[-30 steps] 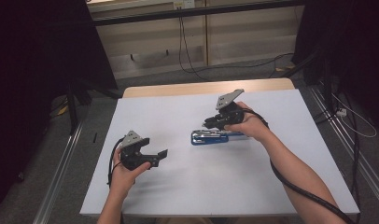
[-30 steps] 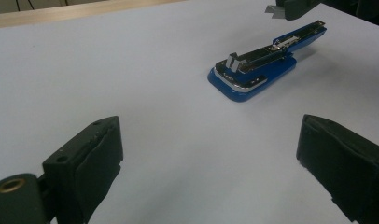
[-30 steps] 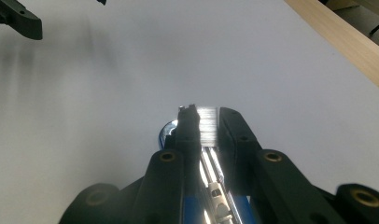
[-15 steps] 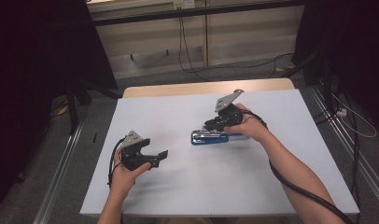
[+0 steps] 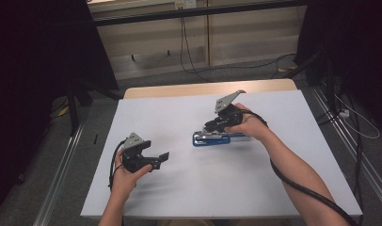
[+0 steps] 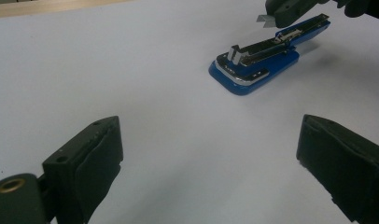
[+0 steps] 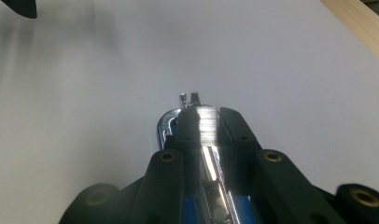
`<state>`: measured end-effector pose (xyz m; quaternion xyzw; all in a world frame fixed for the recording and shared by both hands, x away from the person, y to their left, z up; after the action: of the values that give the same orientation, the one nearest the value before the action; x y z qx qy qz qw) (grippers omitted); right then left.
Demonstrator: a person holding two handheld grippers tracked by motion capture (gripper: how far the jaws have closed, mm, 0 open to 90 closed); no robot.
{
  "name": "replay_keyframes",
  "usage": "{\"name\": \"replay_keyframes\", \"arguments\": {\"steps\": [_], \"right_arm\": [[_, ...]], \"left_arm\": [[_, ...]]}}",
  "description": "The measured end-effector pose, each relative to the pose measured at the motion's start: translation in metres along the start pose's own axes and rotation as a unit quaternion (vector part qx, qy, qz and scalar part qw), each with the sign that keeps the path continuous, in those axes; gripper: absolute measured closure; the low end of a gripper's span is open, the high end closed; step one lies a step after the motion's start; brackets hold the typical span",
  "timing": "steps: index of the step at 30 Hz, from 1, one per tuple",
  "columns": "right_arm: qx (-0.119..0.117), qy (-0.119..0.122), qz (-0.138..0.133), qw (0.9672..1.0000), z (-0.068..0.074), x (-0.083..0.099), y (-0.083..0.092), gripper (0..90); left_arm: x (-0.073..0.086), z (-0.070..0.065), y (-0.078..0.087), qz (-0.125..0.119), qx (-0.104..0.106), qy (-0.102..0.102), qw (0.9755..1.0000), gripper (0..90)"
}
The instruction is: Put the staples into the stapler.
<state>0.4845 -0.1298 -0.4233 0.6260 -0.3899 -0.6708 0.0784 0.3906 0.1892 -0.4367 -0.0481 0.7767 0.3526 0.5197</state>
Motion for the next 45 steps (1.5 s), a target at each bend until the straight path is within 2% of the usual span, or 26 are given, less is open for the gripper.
{"name": "replay_keyframes", "arguments": {"steps": [14,19,27,32,45], "right_arm": [[-0.004,0.007,-0.002,1.0,-0.007,0.0,0.001,79.2],[-0.006,0.008,0.0,1.0,-0.008,-0.001,0.0,79.2],[-0.006,0.015,0.003,0.9999,-0.008,-0.005,-0.004,79.2],[-0.011,0.02,0.004,0.9997,-0.008,-0.006,-0.007,79.2],[-0.022,0.028,0.004,0.9993,-0.01,-0.007,-0.011,79.2]], "left_arm": [[0.0,-0.001,-0.002,0.006,0.001,-0.003,1.0,7.2],[0.0,-0.001,-0.001,-0.001,-0.001,0.002,1.0,7.1],[0.0,0.0,-0.001,0.0,0.001,-0.001,1.0,7.1],[0.001,-0.001,-0.002,0.006,0.004,-0.005,1.0,7.1],[0.001,-0.001,0.0,0.003,0.005,-0.001,1.0,7.1]]}}
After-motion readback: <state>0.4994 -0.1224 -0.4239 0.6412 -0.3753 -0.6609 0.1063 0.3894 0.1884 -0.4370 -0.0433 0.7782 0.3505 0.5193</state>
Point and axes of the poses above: each handheld gripper's, and its own axes: y roughly backward along the jaws, x roughly out of its underside, z roughly to its left, the point moved 2 cm from there along -y, roughly forward along the jaws, and after that the axes turned 9 degrees about x, right-handed, at the moved point
